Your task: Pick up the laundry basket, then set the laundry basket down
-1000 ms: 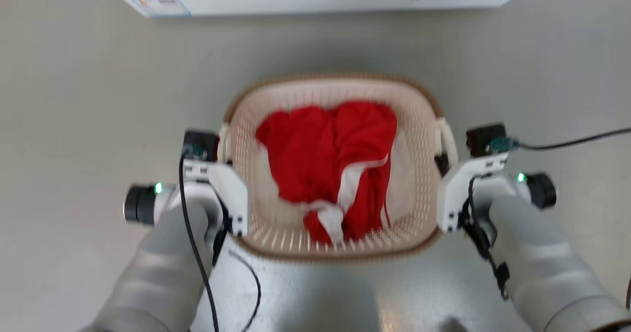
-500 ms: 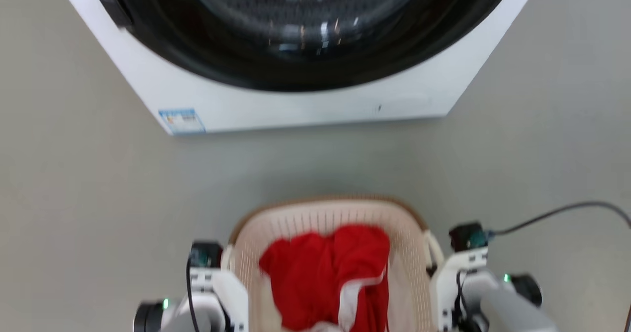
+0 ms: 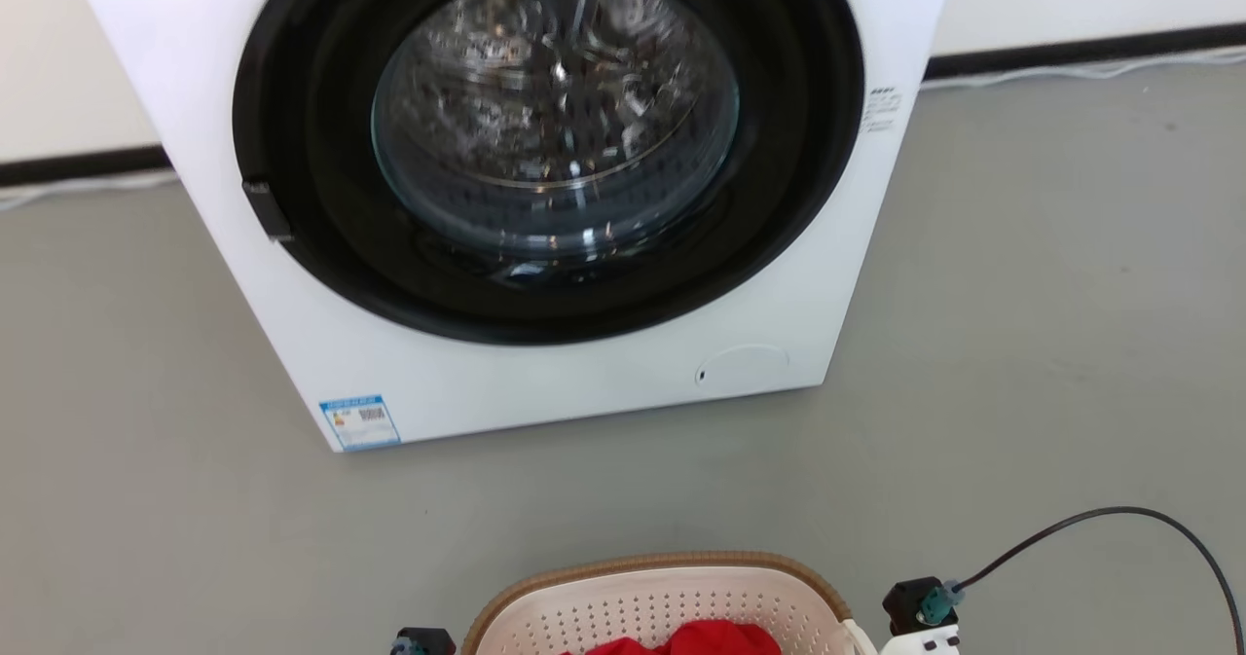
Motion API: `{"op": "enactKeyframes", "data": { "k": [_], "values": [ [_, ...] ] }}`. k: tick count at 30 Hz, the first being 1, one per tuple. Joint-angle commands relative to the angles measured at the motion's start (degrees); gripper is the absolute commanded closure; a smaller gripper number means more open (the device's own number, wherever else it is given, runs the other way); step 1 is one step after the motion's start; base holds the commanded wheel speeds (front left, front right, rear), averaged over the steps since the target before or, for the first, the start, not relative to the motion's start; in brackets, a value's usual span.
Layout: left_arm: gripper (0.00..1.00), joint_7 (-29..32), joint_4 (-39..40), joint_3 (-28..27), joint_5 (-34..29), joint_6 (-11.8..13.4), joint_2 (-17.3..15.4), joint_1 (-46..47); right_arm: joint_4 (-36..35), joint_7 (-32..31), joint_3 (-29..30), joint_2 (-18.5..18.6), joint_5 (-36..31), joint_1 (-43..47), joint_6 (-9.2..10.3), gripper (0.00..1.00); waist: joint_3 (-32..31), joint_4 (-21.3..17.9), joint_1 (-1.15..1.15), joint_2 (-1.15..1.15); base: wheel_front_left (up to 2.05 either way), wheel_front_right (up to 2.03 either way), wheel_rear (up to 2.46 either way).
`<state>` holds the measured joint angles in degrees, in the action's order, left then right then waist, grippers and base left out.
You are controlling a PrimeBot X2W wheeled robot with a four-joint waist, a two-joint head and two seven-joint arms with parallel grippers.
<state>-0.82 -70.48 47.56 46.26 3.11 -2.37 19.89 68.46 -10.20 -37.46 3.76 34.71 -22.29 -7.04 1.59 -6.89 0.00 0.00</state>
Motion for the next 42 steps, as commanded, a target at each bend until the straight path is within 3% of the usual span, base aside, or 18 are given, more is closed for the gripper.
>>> {"op": "enactKeyframes", "data": {
  "k": [1,42],
  "values": [
    [1.0,-0.32,1.8,-0.62,0.31,0.55,-0.51,1.49,-1.16,0.07,-1.4,-0.89,0.39,-0.64,-0.45,1.0,-1.5,-0.76,0.0,0.0,0.0,0.0,0.0],
    [1.0,-0.41,1.46,5.73,6.57,1.6,-0.51,2.37,1.55,0.81,-5.1,-0.89,3.39,-4.31,-0.45,1.0,-3.34,-0.92,0.0,0.0,0.0,0.0,0.0]
  ]
}}
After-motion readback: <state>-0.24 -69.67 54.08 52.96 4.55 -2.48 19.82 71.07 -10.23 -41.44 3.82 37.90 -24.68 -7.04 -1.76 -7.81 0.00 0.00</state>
